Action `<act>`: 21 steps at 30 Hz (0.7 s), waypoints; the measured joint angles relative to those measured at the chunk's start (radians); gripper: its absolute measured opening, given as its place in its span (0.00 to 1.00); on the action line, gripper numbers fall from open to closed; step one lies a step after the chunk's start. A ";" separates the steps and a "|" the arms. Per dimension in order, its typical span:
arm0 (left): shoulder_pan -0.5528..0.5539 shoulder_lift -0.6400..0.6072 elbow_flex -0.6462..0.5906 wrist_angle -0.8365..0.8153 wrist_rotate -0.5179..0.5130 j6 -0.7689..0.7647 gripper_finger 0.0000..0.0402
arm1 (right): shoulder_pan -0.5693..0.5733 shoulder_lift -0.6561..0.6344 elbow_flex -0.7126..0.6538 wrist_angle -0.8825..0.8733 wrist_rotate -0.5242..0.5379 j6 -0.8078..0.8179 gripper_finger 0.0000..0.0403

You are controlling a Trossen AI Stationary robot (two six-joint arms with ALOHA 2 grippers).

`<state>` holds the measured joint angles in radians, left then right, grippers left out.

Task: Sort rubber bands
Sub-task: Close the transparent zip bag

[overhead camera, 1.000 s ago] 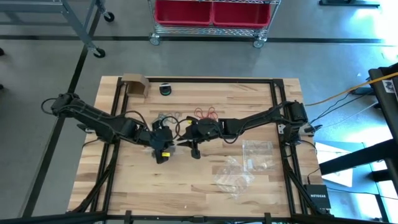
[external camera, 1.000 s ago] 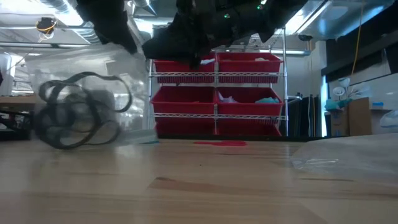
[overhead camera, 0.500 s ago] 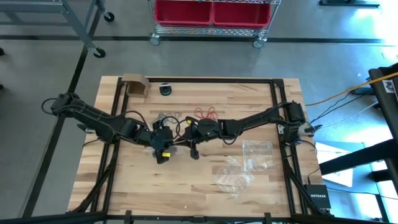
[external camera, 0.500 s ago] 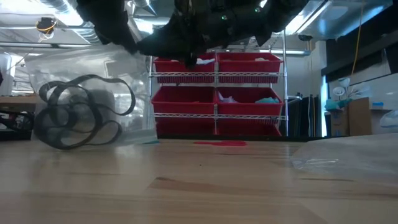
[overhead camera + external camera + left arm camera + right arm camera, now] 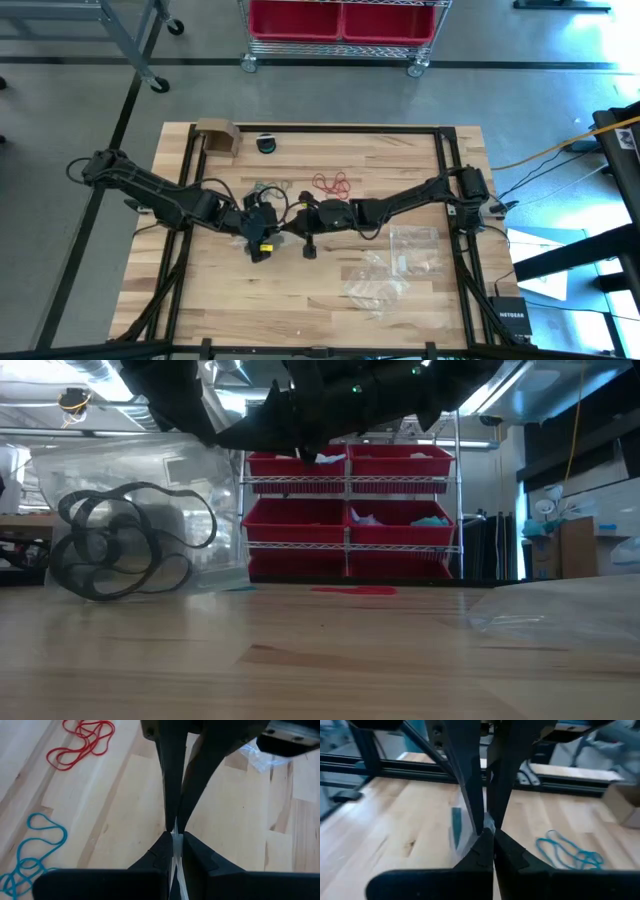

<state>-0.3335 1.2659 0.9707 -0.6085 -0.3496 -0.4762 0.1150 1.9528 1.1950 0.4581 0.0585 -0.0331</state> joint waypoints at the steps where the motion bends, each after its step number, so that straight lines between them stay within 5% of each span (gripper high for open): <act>1: 0.000 -0.001 0.000 -0.001 0.000 -0.009 0.05 | 0.007 0.000 0.000 0.003 0.029 -0.007 0.00; 5: 0.001 -0.001 0.001 -0.018 -0.006 -0.039 0.05 | 0.028 0.002 0.000 0.009 0.135 -0.054 0.00; 21: -0.042 0.002 0.001 -0.146 0.019 -0.096 0.05 | 0.027 -0.001 0.005 0.017 0.226 -0.074 0.00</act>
<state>-0.3753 1.2678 0.9718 -0.7541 -0.3303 -0.5722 0.1422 1.9514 1.1999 0.4747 0.2848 -0.1076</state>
